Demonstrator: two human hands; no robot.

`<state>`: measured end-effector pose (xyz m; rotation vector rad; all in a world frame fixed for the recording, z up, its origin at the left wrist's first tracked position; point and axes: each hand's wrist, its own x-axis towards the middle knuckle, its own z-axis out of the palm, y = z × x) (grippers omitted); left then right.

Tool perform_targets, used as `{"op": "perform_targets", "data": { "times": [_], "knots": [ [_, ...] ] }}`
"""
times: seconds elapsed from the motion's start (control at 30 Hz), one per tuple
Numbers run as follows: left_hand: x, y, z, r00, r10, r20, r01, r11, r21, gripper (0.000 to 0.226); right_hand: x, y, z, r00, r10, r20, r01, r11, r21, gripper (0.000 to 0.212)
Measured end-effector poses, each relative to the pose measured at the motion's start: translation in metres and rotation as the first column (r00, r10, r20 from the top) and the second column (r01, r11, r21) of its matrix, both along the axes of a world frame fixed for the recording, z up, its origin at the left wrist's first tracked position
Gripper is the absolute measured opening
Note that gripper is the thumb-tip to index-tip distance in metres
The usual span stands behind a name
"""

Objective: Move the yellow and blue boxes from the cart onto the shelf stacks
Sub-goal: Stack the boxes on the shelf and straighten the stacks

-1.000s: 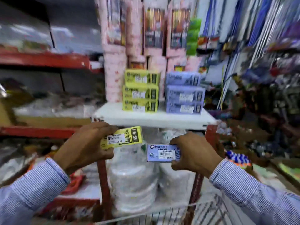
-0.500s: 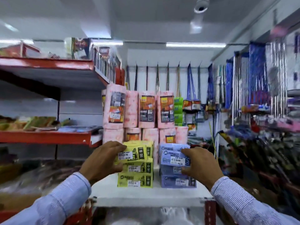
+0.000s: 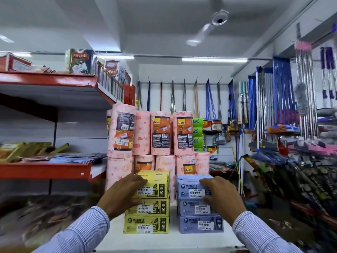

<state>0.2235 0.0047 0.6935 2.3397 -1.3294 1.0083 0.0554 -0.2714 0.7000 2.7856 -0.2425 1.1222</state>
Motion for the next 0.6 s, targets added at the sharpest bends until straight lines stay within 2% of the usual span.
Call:
{"op": "perform_targets", "data": {
  "times": [0.13, 0.23, 0.33, 0.43, 0.6],
  "knots": [
    [0.005, -0.001, -0.004, 1.000, -0.020, -0.015, 0.020, 1.000, -0.017, 0.050, 0.012, 0.025, -0.012, 0.994, 0.083, 0.078, -0.080, 0.996, -0.040, 0.059],
    [0.008, -0.002, -0.012, 1.000, -0.019, 0.006, 0.019, 0.999, -0.037, 0.053, 0.034, 0.063, -0.029, 0.972, 0.179, 0.154, -0.148, 0.970, -0.194, 0.064],
    [0.012, 0.000, -0.023, 0.998, -0.038, 0.054, 0.041, 0.997, -0.062, 0.062, 0.063, 0.095, -0.043, 0.947, 0.278, 0.163, -0.237, 0.944, -0.231, 0.074],
    [0.017, 0.008, -0.036, 0.993, -0.002, 0.114, 0.016, 0.993, -0.118, 0.075, 0.085, 0.108, -0.048, 0.957, 0.261, 0.127, -0.224, 0.942, -0.248, 0.077],
    [0.031, 0.017, -0.050, 0.997, -0.052, -0.056, 0.036, 0.965, -0.261, 0.073, 0.100, 0.108, -0.053, 0.971, 0.232, 0.059, -0.213, 0.948, -0.236, 0.074]
  ]
}}
